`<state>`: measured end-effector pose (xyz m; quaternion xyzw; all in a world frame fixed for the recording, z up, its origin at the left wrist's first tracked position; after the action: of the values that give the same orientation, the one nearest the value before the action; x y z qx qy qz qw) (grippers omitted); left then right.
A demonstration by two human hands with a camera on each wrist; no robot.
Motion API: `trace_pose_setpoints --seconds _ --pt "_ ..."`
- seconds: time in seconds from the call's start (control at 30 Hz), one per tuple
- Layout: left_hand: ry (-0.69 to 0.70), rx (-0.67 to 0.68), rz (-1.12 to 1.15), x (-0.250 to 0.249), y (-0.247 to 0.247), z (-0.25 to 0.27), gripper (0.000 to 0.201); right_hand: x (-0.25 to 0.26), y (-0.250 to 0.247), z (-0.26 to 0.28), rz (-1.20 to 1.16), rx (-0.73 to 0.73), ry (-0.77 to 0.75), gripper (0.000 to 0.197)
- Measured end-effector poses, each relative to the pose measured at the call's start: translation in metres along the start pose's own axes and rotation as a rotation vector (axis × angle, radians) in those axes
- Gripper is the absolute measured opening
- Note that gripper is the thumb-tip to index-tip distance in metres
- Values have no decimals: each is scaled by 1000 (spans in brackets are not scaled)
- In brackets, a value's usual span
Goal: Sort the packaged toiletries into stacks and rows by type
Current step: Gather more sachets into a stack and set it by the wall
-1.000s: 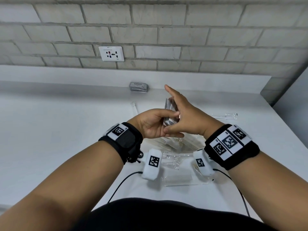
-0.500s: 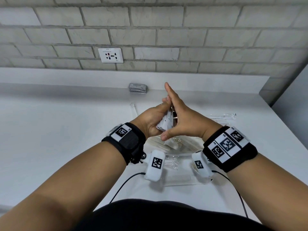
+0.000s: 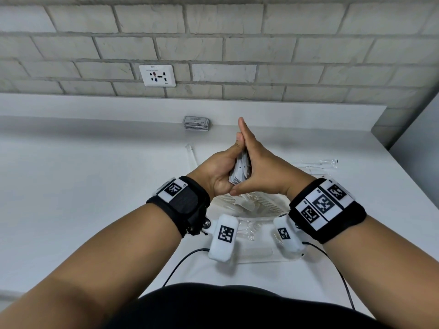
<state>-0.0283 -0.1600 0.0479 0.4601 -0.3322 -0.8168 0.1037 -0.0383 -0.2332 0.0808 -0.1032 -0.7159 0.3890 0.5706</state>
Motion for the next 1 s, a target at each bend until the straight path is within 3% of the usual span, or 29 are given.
trace_pose_setpoints --seconds 0.13,0.4,0.5,0.57,0.63,0.7,0.8,1.0 --pt "-22 10 25 4 -2 -2 39 -1 4 -3 3 56 28 153" --pt "-35 58 99 4 -5 -5 22 2 10 -10 202 5 21 157" --pt "33 -19 137 -3 -10 -5 14 1 11 -11 61 -9 46 154" --pt "137 -128 175 -15 -19 -5 15 -2 6 -12 -153 -85 101 132" --pt "241 -225 178 -27 -31 -5 24 -13 -2 -15 -354 -220 215 83" --pt "321 -264 155 -35 -35 -5 26 -23 2 -18 -588 -193 357 51" --pt "380 -281 34 -32 -34 -9 24 -26 22 -24 -788 5 455 42" --pt "381 -230 -130 -20 -39 -15 24 -34 49 -34 -739 238 551 22"
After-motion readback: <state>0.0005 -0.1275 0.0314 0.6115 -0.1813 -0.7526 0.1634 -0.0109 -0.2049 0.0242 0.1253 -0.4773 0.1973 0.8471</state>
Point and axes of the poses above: each hand's wrist, its own z-axis away from the middle knuckle, its own y-axis out of the palm, x = y × z, the point moved 6 cm from there along -z, towards the middle knuckle, and after that the axes turned 2 degrees about -x, right-handed, at the moved point
